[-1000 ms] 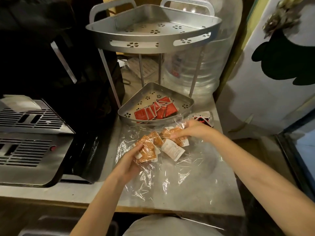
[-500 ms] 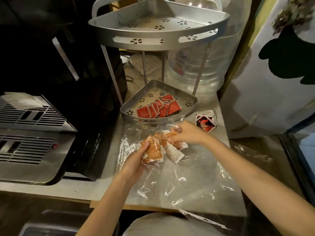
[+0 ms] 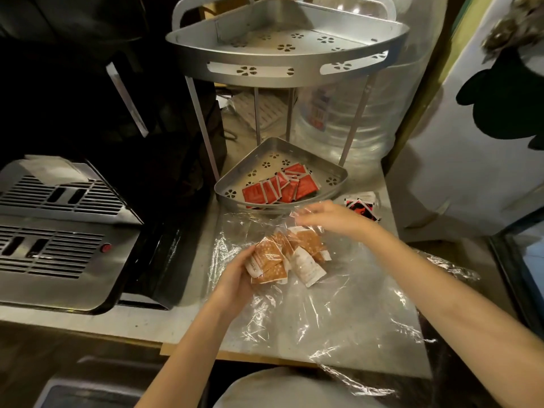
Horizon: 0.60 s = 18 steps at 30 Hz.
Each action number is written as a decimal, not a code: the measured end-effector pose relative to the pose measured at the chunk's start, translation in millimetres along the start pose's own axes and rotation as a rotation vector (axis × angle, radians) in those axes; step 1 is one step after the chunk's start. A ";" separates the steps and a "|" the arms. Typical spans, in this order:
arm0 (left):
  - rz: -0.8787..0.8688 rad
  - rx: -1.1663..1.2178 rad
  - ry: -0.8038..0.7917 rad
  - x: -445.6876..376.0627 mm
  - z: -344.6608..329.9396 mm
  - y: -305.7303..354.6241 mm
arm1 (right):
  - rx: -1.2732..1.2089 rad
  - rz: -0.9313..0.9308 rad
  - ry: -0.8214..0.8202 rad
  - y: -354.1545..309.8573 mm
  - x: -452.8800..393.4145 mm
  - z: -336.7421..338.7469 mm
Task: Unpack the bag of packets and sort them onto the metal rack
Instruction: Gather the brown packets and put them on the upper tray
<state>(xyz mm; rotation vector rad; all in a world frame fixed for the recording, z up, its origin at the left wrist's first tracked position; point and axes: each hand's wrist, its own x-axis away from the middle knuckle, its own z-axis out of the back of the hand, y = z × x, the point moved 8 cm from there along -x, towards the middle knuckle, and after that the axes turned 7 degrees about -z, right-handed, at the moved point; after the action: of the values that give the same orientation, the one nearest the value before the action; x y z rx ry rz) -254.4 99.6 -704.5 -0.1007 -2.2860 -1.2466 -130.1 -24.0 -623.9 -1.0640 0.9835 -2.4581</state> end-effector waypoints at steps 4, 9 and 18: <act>-0.009 -0.094 0.026 2.8 3.8 1.0 | 0.026 0.082 0.044 -7.1 -5.0 15.6; -0.085 -0.208 0.058 3.7 10.4 8.1 | 0.038 0.077 0.026 -23.0 -12.8 15.3; -0.082 -0.191 0.022 13.0 14.9 14.3 | 0.609 0.269 0.008 -45.1 -5.1 -63.0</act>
<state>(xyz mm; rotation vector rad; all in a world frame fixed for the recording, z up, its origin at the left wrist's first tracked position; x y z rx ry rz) -267.4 117.3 -693.9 -0.0616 -2.1672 -1.4996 -172.1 41.3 -626.8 -0.6646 0.3017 -2.2973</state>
